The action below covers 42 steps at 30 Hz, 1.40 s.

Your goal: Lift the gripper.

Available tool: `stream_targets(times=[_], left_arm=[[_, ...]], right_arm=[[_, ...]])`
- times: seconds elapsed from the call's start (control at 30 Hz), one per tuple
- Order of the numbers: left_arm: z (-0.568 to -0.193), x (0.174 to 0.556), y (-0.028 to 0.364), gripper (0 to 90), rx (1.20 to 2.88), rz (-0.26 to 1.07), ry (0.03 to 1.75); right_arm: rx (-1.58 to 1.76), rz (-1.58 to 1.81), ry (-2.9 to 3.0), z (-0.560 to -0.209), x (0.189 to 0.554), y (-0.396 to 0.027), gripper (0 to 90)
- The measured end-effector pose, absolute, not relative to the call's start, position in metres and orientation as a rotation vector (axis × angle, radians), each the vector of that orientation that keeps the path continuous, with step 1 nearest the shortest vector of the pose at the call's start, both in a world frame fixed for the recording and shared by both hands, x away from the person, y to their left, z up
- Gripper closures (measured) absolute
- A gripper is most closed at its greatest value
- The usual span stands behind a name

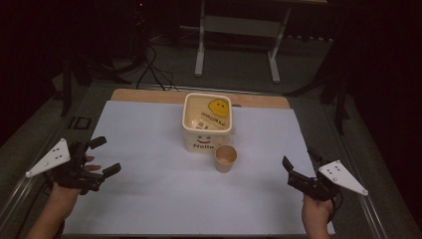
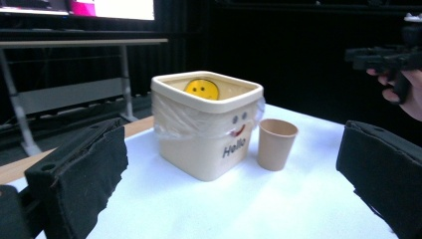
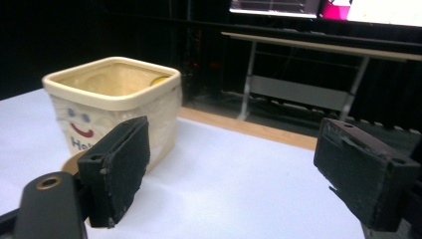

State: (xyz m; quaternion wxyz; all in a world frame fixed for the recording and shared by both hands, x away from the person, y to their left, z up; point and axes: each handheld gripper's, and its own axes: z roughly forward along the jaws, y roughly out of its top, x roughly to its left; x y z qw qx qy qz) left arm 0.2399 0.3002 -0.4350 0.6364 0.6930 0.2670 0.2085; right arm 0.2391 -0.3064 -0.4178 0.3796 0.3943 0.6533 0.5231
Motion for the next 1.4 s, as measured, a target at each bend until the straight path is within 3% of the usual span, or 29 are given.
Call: stream_targets(times=[0.57,1.4], left_arm=[[-0.403,0.243,0.295,0.5,1.643,0.324,0.604],[-0.353,0.289,0.234,0.6,1.811,0.199,0.454]], right_arm=[[0.963,1.402,1.689,-0.408,0.235,-0.303,12.9],[0.949,1.415,1.736,-0.407,0.237,-0.297,13.0]])
